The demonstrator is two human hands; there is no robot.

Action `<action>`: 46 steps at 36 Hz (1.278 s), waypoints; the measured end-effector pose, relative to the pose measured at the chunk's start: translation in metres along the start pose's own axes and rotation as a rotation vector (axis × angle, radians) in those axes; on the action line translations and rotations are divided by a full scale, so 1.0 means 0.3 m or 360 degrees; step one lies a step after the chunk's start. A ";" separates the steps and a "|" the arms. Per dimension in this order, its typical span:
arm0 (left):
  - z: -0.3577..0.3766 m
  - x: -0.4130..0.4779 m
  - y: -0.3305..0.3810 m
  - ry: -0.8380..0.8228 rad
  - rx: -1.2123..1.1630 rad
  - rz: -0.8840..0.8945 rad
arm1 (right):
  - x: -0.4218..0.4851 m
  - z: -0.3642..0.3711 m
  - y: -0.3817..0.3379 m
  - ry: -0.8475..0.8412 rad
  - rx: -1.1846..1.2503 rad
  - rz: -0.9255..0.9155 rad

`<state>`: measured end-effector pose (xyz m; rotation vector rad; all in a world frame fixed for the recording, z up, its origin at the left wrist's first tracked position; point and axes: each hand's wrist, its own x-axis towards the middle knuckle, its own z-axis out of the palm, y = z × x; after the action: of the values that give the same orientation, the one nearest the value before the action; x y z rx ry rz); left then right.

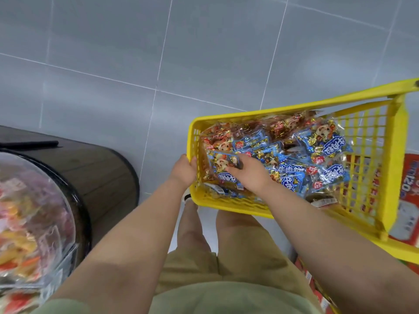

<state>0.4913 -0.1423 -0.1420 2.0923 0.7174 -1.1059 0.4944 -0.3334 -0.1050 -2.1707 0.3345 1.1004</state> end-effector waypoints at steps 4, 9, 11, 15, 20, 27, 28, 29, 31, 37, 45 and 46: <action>-0.033 -0.031 0.033 0.0028 -0.0041 0.0007 | -0.032 -0.073 -0.006 -0.0029 0.0552 0.0143; -0.120 -0.120 0.112 0.0245 -0.0552 0.0411 | -0.061 -0.092 -0.055 -0.0232 0.1286 0.0279; -0.148 -0.136 0.136 -0.0089 -0.0713 0.0391 | -0.067 -0.081 -0.073 -0.0296 0.1322 0.0230; -0.174 -0.150 0.143 -0.0635 -0.0584 0.0363 | -0.104 -0.099 -0.079 -0.0238 0.1218 0.0149; -0.140 -0.161 0.124 -0.0759 -0.0734 0.0106 | -0.134 -0.190 0.042 0.0531 0.0465 0.0062; -0.099 -0.203 0.125 -0.0605 -0.0875 -0.0036 | -0.181 -0.212 0.234 0.0284 -0.0743 0.0429; -0.095 -0.207 0.127 -0.0583 -0.0894 -0.0039 | -0.183 -0.207 0.243 0.0254 -0.0904 0.0371; -0.092 -0.210 0.130 -0.0564 -0.0909 -0.0041 | -0.184 -0.203 0.248 0.0252 -0.1023 0.0301; -0.085 -0.212 0.136 -0.0519 -0.0933 -0.0050 | -0.181 -0.199 0.256 0.0263 -0.1147 0.0172; -0.070 -0.204 0.156 -0.0381 -0.0967 -0.0024 | -0.149 -0.251 0.232 0.0054 -0.1248 0.0189; -0.065 -0.214 0.168 -0.0400 -0.0995 0.0005 | -0.169 -0.309 0.246 -0.0052 -0.0295 0.0234; -0.063 -0.215 0.169 -0.0404 -0.0999 0.0002 | -0.173 -0.314 0.248 -0.0021 -0.0273 0.0223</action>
<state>0.5050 -0.1705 -0.0639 1.3977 0.8083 -0.9620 0.4839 -0.4551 -0.0582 -2.3176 0.4048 1.2609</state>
